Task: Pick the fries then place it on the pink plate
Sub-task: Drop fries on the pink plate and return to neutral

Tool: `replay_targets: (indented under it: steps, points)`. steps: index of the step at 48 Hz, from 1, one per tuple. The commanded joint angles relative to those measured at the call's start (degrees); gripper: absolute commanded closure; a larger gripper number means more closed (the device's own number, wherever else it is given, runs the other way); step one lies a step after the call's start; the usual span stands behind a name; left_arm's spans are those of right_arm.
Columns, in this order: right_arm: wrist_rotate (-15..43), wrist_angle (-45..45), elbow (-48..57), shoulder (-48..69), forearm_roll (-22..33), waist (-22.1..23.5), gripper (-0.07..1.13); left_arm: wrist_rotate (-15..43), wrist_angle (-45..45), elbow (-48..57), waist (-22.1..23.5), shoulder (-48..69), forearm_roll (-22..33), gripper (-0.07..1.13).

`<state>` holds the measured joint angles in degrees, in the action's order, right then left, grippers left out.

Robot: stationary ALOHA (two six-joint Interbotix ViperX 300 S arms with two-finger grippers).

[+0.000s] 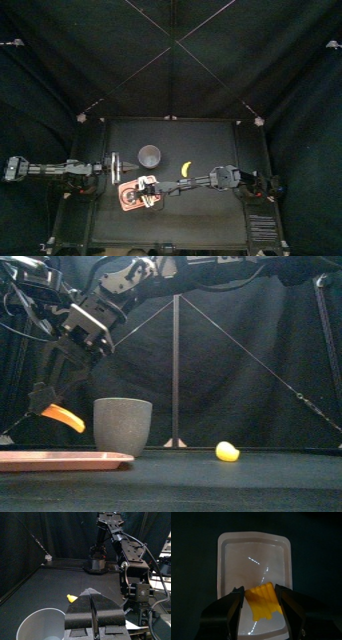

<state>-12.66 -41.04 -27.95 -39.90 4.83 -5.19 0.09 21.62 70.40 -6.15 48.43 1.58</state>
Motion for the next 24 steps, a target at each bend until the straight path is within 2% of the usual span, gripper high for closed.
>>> replay_targets:
  steps: [1,6,18,24]
  points:
    - [0.09,-0.88,-3.43,0.97,-1.32,0.09,0.18,0.09,0.53,-0.79,-0.18,-0.09,0.0,0.98]
    - [0.0,-0.88,-3.87,0.62,-1.32,0.09,0.09,0.09,0.53,-0.7,-0.26,-0.09,0.09,0.98]
    - [0.18,-0.79,-2.02,1.49,-2.37,0.44,0.09,0.0,0.35,-0.7,-0.26,-0.09,0.0,0.98]
    - [0.88,0.79,1.76,4.13,-6.59,0.79,0.09,-0.18,-0.09,-0.62,-0.26,-0.09,0.0,0.98]
